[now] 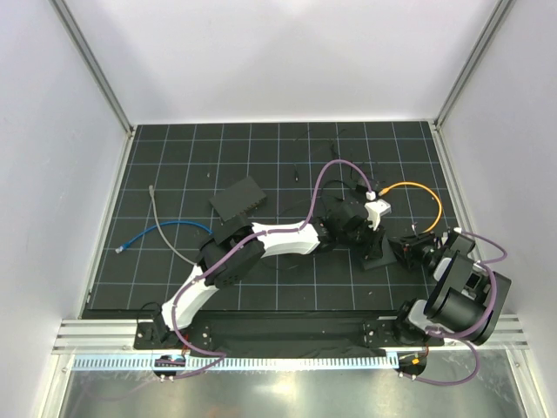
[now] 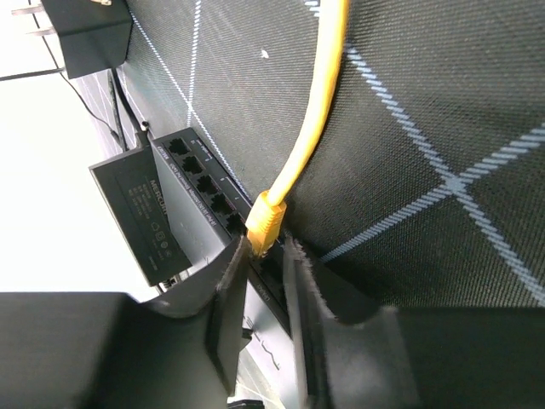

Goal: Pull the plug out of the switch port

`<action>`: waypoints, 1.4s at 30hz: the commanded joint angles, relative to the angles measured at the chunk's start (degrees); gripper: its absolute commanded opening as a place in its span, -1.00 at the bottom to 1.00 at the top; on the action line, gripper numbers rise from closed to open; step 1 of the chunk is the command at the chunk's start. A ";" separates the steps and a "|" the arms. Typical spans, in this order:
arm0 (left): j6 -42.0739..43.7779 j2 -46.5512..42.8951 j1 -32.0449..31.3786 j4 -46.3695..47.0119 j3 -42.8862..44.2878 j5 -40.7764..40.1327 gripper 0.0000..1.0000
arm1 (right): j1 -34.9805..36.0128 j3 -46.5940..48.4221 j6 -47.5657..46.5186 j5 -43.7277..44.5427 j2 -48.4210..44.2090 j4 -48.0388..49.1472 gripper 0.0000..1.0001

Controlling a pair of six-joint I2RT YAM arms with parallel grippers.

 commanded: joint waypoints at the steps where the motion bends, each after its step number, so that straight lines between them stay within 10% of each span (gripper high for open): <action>1: -0.15 0.92 -0.19 0.10 1.50 0.94 -0.17 | 0.13 -0.66 -2.13 4.13 2.89 -4.46 -0.40; 11: -4.36 2.06 -0.02 1.51 0.71 2.35 -0.21 | 0.14 1.36 -1.60 3.78 8.69 -3.14 -0.98; 42: -11.40 7.42 2.44 -12.03 3.96 -5.12 -0.31 | 0.13 8.21 2.36 12.74 5.27 -2.78 -0.98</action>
